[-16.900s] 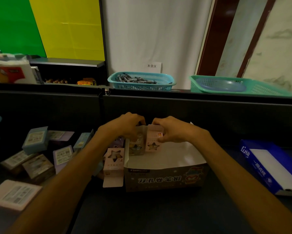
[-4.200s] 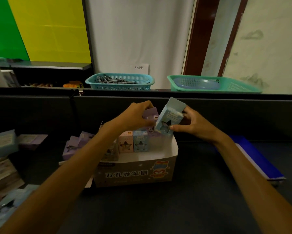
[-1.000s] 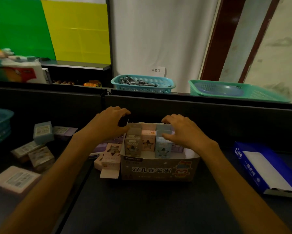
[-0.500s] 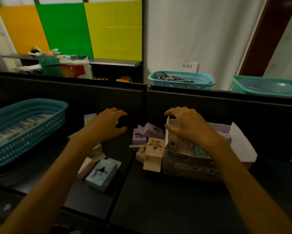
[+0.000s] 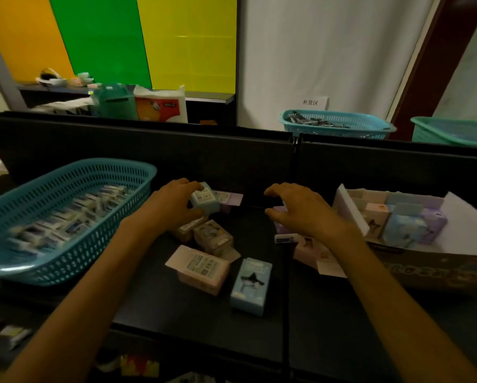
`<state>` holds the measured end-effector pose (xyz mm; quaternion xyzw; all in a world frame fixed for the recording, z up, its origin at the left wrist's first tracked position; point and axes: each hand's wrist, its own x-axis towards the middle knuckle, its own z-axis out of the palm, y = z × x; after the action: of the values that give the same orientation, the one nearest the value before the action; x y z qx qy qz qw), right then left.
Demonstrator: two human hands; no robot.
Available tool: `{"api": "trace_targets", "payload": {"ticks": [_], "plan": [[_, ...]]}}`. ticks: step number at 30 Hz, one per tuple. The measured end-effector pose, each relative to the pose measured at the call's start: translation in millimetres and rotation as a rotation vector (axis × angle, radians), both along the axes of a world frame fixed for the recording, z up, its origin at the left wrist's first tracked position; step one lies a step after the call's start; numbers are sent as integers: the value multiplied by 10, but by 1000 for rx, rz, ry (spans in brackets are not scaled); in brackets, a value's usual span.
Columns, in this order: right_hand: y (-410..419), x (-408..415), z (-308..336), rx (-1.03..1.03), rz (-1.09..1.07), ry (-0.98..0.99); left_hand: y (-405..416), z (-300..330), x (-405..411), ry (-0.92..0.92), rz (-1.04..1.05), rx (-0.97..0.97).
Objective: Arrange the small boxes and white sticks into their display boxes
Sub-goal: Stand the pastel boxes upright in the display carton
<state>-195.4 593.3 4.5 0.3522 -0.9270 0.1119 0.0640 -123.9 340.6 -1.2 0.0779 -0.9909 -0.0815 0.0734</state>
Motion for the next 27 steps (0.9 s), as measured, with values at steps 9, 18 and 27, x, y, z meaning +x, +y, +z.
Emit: {"api": "trace_targets", "payload": {"ticks": [9, 18, 27], "plan": [[-558, -243, -313, 66, -12, -85, -387, -214, -175, 79, -31, 136], [-1047, -618, -473, 47, 107, -139, -482, -324, -505, 11, -68, 322], [-1110, -793, -634, 150, 114, -49, -501, -314, -687, -33, -187, 453]]}}
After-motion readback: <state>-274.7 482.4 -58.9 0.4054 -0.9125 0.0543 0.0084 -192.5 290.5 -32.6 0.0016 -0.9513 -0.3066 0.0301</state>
